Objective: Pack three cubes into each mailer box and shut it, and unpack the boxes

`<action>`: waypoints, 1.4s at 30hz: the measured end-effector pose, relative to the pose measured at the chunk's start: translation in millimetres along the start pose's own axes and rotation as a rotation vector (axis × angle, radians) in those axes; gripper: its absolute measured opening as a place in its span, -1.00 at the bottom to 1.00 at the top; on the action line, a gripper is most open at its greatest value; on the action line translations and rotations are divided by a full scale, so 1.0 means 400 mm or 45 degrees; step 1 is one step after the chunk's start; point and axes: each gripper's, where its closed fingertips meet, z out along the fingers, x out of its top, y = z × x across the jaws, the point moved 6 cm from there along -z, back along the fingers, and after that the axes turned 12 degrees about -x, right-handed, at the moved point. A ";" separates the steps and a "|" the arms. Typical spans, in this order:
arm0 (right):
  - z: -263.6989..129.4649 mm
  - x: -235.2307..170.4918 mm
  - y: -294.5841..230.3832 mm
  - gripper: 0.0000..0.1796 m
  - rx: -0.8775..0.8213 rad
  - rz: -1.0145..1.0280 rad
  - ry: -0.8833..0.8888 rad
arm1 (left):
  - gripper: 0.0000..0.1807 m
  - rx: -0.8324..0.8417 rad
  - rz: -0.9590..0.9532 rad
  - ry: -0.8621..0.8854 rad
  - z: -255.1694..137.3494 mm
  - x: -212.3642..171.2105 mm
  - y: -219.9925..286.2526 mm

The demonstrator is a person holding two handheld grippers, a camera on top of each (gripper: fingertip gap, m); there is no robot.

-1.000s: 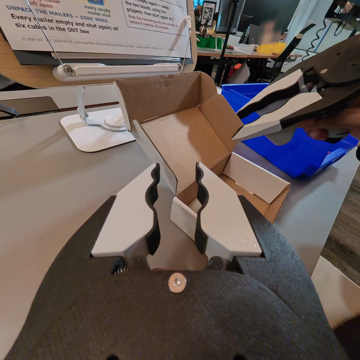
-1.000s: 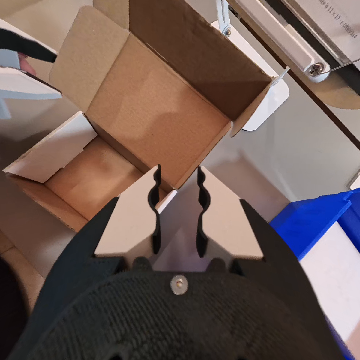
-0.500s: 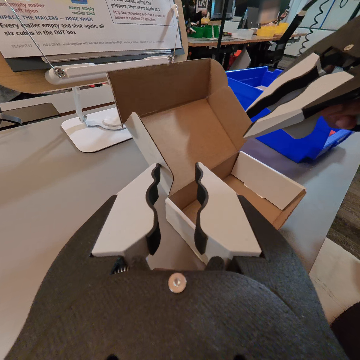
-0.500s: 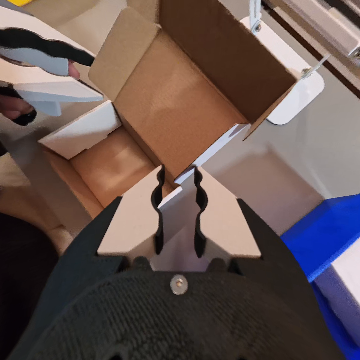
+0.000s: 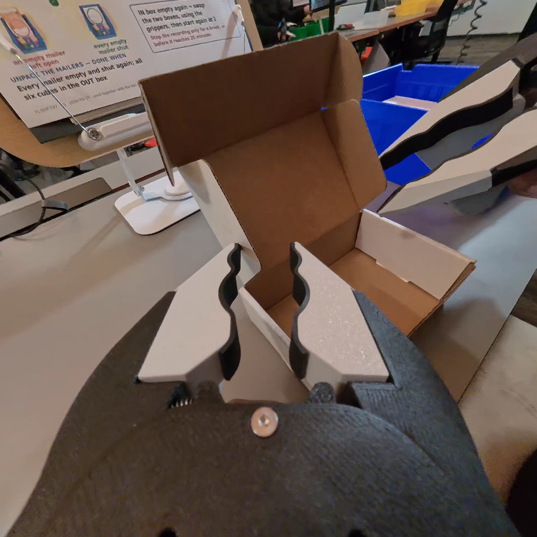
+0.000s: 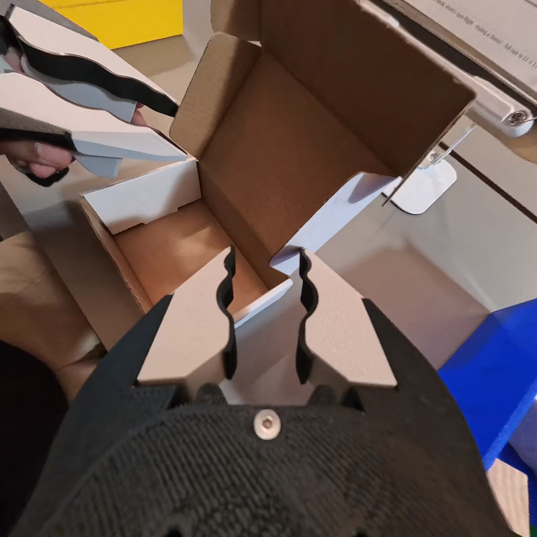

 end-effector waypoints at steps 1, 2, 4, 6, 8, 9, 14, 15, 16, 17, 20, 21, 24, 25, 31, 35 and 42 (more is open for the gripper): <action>0.000 -0.001 -0.003 -0.52 -0.005 0.000 0.010 | -0.65 0.006 0.013 -0.003 -0.003 -0.002 0.004; -0.001 -0.002 -0.006 -0.53 -0.006 0.003 0.018 | -0.67 0.009 0.022 -0.003 -0.008 -0.004 0.008; -0.003 -0.007 -0.008 -0.54 -0.009 0.009 0.026 | -0.69 0.005 0.024 -0.001 -0.016 -0.010 0.017; -0.004 -0.018 -0.013 -0.56 0.006 0.028 0.013 | -0.72 -0.006 0.017 -0.021 -0.023 -0.022 0.026; -0.006 -0.027 -0.015 -0.56 0.013 0.061 0.026 | -0.77 0.000 0.023 -0.047 -0.027 -0.035 0.031; -0.013 -0.023 -0.013 -0.63 0.008 0.084 0.071 | -0.72 0.028 0.045 -0.040 -0.030 -0.034 0.029; -0.010 -0.017 -0.005 -0.53 0.016 0.107 0.068 | -0.64 0.007 -0.017 0.001 -0.028 -0.018 0.030; -0.009 -0.020 -0.007 -0.53 0.016 0.104 0.069 | -0.64 -0.001 -0.029 0.008 -0.028 -0.019 0.030; -0.009 -0.022 -0.009 -0.51 0.020 0.100 0.071 | -0.66 0.001 -0.021 0.003 -0.028 -0.021 0.029; -0.009 -0.023 -0.009 -0.51 0.018 0.094 0.071 | -0.66 0.009 -0.005 -0.009 -0.029 -0.024 0.027; -0.017 -0.018 -0.001 -0.48 0.019 0.106 0.078 | -0.64 0.012 -0.006 -0.020 -0.040 -0.021 0.025; -0.025 -0.014 0.000 -0.47 0.033 0.124 0.092 | -0.62 0.005 -0.022 -0.013 -0.050 -0.019 0.025; -0.049 -0.014 0.003 -0.40 0.047 0.149 0.145 | -0.59 -0.025 -0.046 0.026 -0.082 -0.026 0.031; -0.053 -0.019 0.005 -0.39 0.037 0.145 0.153 | -0.58 -0.038 -0.047 0.032 -0.090 -0.032 0.033; -0.046 -0.023 0.002 -0.30 0.088 0.189 0.206 | -0.47 -0.047 -0.052 0.105 -0.086 -0.024 0.033; -0.046 -0.019 -0.016 -0.30 0.122 0.180 0.234 | -0.35 -0.065 -0.006 0.076 -0.073 -0.020 0.058; -0.044 -0.019 -0.031 -0.26 0.136 0.174 0.214 | -0.26 -0.105 0.086 0.022 -0.061 -0.029 0.106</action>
